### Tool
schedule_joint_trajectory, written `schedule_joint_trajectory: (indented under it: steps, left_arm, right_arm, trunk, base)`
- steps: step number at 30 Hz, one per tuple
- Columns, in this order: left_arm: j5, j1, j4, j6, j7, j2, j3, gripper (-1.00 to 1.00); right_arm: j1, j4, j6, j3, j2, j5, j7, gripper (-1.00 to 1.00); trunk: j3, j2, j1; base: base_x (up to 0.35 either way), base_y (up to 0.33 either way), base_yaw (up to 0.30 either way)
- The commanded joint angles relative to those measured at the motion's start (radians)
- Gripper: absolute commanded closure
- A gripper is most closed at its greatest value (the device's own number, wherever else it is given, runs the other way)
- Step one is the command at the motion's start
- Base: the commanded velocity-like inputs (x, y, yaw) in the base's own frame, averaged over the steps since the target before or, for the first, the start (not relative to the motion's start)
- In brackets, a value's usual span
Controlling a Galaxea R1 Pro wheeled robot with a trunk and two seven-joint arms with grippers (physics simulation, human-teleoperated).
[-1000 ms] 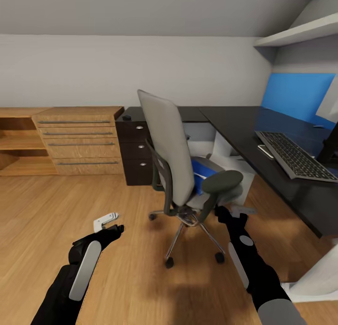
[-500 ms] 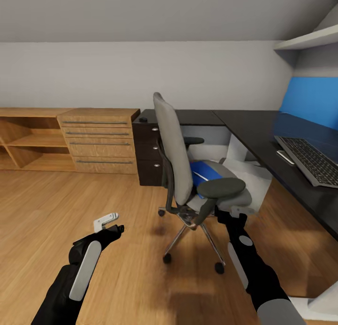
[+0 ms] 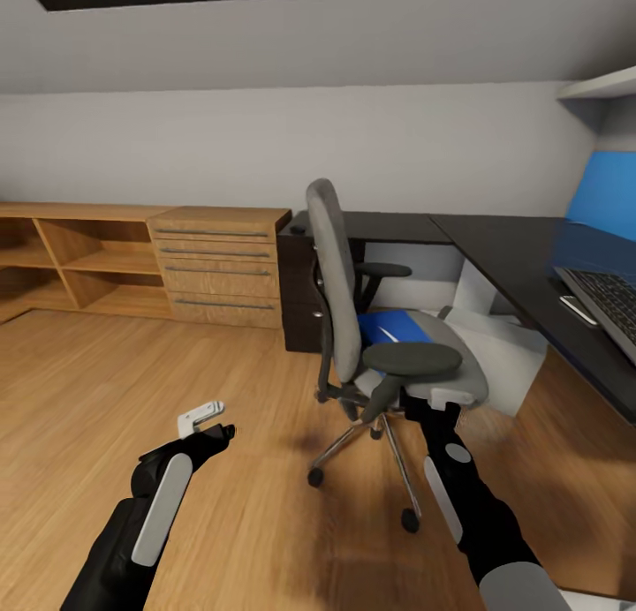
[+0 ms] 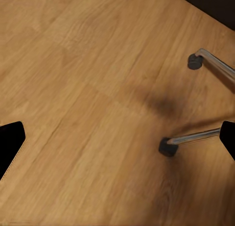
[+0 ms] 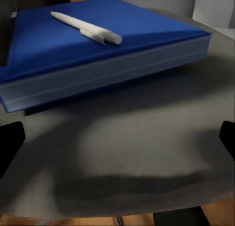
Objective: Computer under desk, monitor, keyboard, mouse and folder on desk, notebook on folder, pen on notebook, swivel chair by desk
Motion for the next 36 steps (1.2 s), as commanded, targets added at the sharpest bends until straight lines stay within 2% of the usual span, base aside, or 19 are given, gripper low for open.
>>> schedule_joint_trajectory:
  steps: [1, 7, 13, 27, 36]
  left_arm:
    - [0.010, -0.001, 0.000, 0.001, 0.010, 0.000, -0.002, -1.00]
    - [0.009, -0.001, 0.002, 0.001, 0.010, 0.000, -0.005, -1.00]
    - [0.008, -0.001, 0.001, 0.001, 0.009, 0.000, -0.005, -1.00]
    - [0.010, -0.001, -0.004, 0.000, 0.009, 0.005, 0.000, -1.00]
    - [0.012, -0.001, -0.010, 0.002, -0.024, 0.006, 0.070, -1.00]
  right_arm:
    - [0.000, -0.002, 0.005, 0.002, 0.001, -0.007, -0.005, -1.00]
    - [0.000, -0.001, 0.005, 0.001, 0.003, -0.007, -0.005, -1.00]
    - [0.000, -0.001, 0.005, 0.000, 0.003, -0.009, -0.004, -1.00]
    - [0.000, 0.001, 0.005, -0.009, 0.000, -0.011, -0.003, -1.00]
    - [0.000, 0.003, -0.001, -0.010, -0.002, -0.012, -0.002, -1.00]
  trunk:
    - [0.000, 0.000, 0.000]
    - [0.007, 0.000, 0.000]
    - [0.008, 0.000, 0.000]
    - [0.009, 0.000, 0.000]
    - [0.009, 0.000, 0.000]
  base:
    - [0.000, 0.000, 0.199]
    - [0.000, 0.000, 0.187]
    - [0.000, 0.000, 0.011]
    - [0.000, 0.000, -0.222]
    - [0.000, 0.000, -0.231]
